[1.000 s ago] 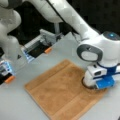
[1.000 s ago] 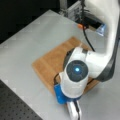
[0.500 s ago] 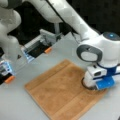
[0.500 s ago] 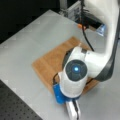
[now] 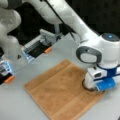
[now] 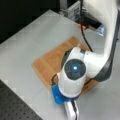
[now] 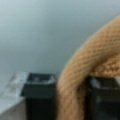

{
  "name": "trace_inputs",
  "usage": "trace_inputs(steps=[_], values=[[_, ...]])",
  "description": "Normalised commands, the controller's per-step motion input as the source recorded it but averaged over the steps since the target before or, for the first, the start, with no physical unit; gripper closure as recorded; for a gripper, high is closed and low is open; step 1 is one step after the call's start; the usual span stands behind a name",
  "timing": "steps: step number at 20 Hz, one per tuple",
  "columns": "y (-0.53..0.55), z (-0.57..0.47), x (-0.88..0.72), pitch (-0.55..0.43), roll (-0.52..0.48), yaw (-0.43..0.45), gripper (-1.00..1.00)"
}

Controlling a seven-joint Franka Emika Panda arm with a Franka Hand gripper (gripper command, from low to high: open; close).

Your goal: Folding a towel twice

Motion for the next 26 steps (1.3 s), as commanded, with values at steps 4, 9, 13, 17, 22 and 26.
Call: trace_inputs(steps=[4,9,13,17,22,26], values=[[0.08,0.07,0.1,0.073,-0.211,0.104,1.0],[0.0,0.26,-0.11,0.205,-0.108,0.212,1.0],[-0.07,0.3,-0.22,0.224,-0.046,0.155,1.0],[-0.04,0.19,-0.28,0.2,-0.004,0.066,1.0],[-0.01,0.11,-0.31,0.127,0.046,0.016,1.0],[-0.03,0.11,-0.4,0.111,0.141,0.067,1.0]])
